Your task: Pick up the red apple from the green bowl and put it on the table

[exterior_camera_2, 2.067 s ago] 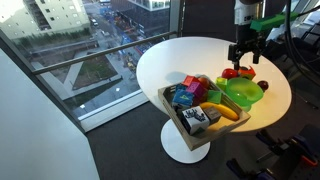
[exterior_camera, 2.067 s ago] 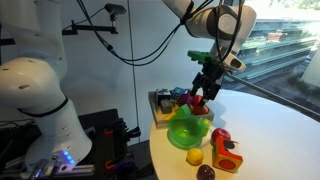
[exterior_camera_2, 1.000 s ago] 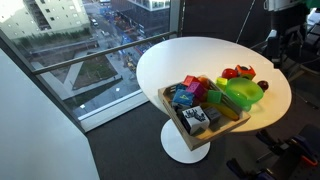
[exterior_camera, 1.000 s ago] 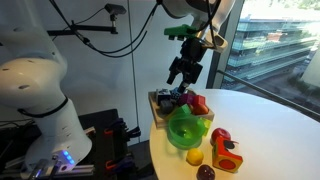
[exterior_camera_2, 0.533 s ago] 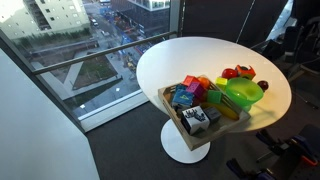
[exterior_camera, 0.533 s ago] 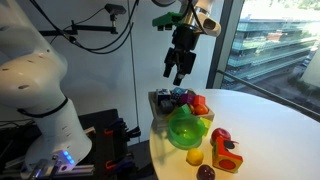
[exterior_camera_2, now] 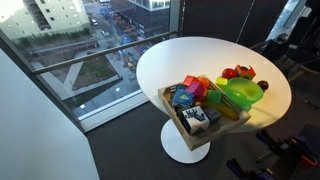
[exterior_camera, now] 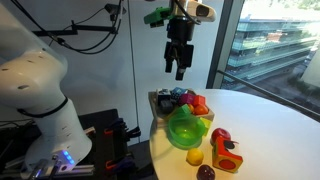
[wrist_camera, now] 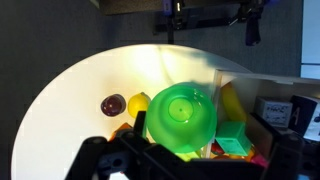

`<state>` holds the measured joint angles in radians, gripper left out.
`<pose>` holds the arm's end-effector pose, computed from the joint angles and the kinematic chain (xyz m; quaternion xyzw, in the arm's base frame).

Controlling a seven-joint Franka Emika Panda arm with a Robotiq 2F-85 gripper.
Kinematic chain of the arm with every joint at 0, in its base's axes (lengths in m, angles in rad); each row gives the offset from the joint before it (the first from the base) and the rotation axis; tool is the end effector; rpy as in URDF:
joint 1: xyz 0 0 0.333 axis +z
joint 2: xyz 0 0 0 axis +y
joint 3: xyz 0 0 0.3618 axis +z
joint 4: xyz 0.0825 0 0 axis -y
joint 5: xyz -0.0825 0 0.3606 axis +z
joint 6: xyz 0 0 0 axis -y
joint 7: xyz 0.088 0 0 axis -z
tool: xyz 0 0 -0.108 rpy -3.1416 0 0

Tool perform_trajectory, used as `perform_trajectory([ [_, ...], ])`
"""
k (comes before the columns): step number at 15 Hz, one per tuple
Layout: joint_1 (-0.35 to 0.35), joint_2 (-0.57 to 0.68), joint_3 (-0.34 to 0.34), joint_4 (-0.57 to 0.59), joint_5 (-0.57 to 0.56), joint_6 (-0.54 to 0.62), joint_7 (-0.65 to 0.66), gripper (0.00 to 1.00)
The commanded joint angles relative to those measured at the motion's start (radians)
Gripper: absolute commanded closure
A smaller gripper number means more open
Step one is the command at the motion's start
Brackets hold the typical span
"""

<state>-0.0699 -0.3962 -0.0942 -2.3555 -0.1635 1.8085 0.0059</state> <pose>0.3652 -0.0785 0.5182 0.9939 -0.0544 -0.0797 0.0538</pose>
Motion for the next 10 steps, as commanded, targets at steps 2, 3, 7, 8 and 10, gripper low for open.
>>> perform_trajectory([
  [2, -0.009, -0.074, -0.007, -0.061, 0.006, 0.06, -0.036, 0.0],
  [3, -0.009, -0.079, -0.009, -0.067, 0.011, 0.069, -0.039, 0.0],
  [7, -0.01, -0.055, 0.002, -0.054, 0.006, 0.057, -0.014, 0.0],
  [8, -0.01, -0.054, 0.003, -0.054, 0.005, 0.057, -0.014, 0.0],
  [10, -0.01, -0.052, 0.003, -0.054, 0.005, 0.057, -0.014, 0.0],
])
